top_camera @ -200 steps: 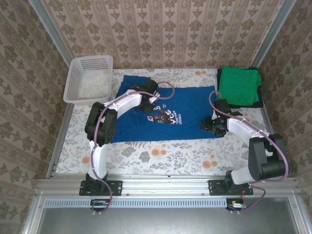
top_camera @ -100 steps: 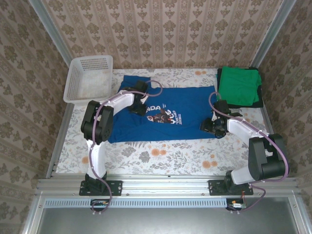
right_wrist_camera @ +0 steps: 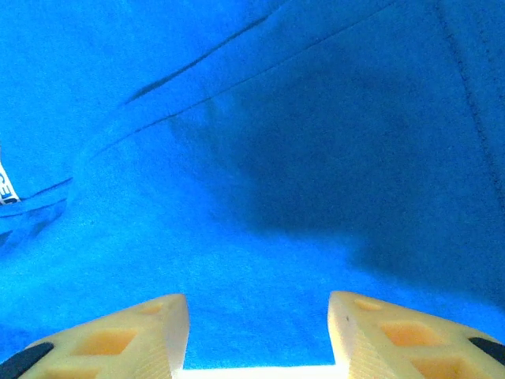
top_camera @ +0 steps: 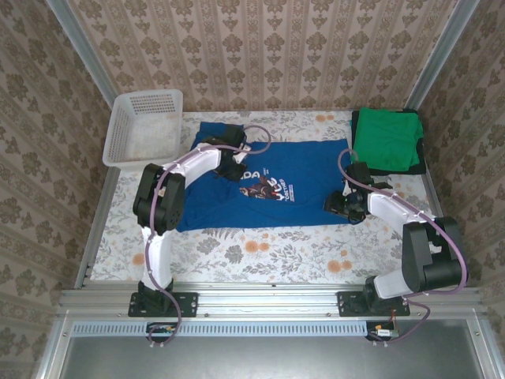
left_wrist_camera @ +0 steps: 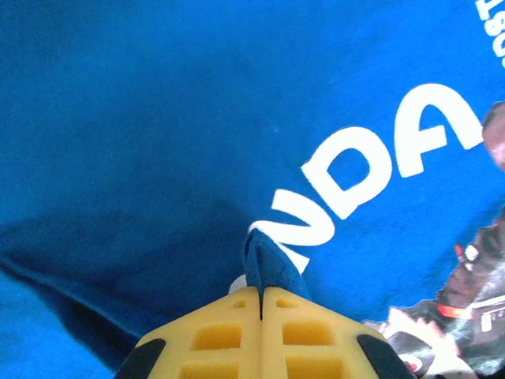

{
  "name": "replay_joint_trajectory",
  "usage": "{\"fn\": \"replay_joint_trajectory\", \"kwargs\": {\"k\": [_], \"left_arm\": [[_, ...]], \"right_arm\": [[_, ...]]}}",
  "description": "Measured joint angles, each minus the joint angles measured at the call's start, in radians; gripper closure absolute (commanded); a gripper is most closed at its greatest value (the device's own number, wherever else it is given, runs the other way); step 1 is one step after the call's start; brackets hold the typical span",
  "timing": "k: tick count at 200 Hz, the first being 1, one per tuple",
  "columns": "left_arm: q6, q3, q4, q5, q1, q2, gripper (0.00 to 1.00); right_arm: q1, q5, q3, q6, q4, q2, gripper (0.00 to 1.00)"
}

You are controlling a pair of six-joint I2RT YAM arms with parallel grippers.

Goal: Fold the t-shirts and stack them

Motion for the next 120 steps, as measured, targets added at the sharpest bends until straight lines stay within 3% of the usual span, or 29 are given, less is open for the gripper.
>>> {"fn": "replay_joint_trajectory", "kwargs": {"k": [38, 50, 120], "left_arm": [[0.086, -0.005, 0.060, 0.048, -0.008, 0.000, 0.83], [0.109, -0.006, 0.077, 0.064, -0.008, 0.000, 0.68], [0.135, -0.007, 0.100, 0.072, -0.008, -0.012, 0.44]], "right_arm": [[0.000, 0.000, -0.008, 0.005, 0.013, 0.000, 0.48], [0.000, 0.000, -0.011, 0.008, 0.013, -0.001, 0.48], [0.017, 0.000, -0.015, 0.023, 0.013, -0.022, 0.48]]}}
